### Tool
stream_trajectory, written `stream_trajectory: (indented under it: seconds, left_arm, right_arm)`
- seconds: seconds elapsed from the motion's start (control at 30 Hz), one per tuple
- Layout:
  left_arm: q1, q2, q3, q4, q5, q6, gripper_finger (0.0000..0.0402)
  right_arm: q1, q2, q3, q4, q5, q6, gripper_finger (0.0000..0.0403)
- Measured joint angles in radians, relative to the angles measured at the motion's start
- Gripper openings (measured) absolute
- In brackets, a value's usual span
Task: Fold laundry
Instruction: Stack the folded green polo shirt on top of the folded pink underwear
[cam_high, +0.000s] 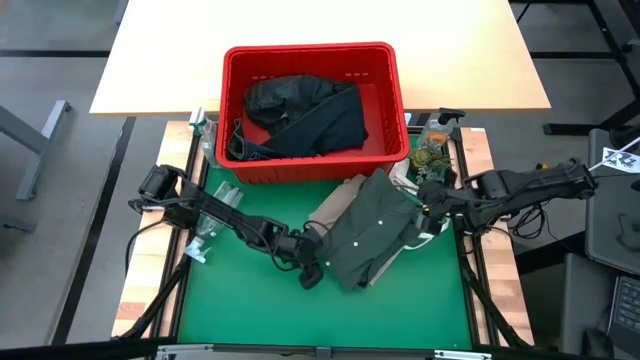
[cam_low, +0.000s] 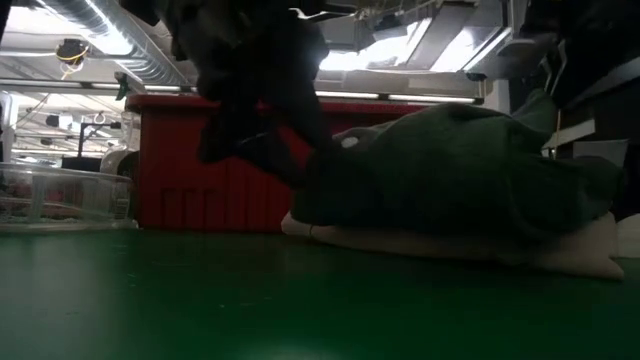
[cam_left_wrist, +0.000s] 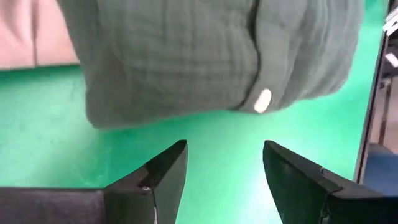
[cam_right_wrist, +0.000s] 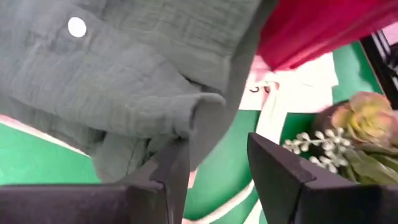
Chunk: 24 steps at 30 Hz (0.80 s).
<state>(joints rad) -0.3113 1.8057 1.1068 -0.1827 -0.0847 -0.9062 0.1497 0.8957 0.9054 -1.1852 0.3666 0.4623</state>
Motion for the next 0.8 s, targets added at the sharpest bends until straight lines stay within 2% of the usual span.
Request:
stream_trajectory:
  seconds: [0.1, 0.27, 0.37, 0.47, 0.53, 0.63, 0.73, 0.8]
  left_arm:
    - [-0.005, 0.000, 0.000, 0.007, 0.053, -0.004, 0.0202]
    - [-0.005, 0.000, 0.000, 0.017, 0.249, -0.015, 0.0194]
    - [-0.008, 0.000, 0.000, 0.030, 0.350, -0.035, 0.0183]
    - [-0.014, 0.001, -0.001, 0.137, 0.393, -0.030, 0.0168]
    - [-0.017, 0.001, -0.001, 0.238, 0.385, -0.026, 0.0157]
    - [-0.014, 0.001, -0.001, 0.388, 0.301, -0.017, 0.0143]
    - [-0.012, 0.001, 0.000, 0.489, 0.128, 0.056, 0.0132]
    - [-0.012, 0.001, 0.000, 0.495, -0.007, 0.120, 0.0126]
  right_arm:
    - [0.000, 0.000, 0.048, -0.050, -0.001, 0.013, 0.0160]
    - [0.000, 0.000, 0.117, -0.034, -0.058, 0.016, 0.0160]
    - [0.000, -0.001, 0.131, 0.044, -0.103, 0.017, 0.0160]
    - [0.000, 0.005, 0.130, 0.161, -0.151, 0.007, 0.0160]
    - [0.000, 0.021, 0.131, 0.232, -0.175, -0.017, 0.0160]
    - [0.000, 0.066, 0.130, 0.306, -0.178, -0.074, 0.0160]
    - [0.000, 0.123, 0.130, 0.356, -0.168, -0.105, 0.0160]
    - [0.000, 0.173, 0.130, 0.376, -0.167, -0.108, 0.0160]
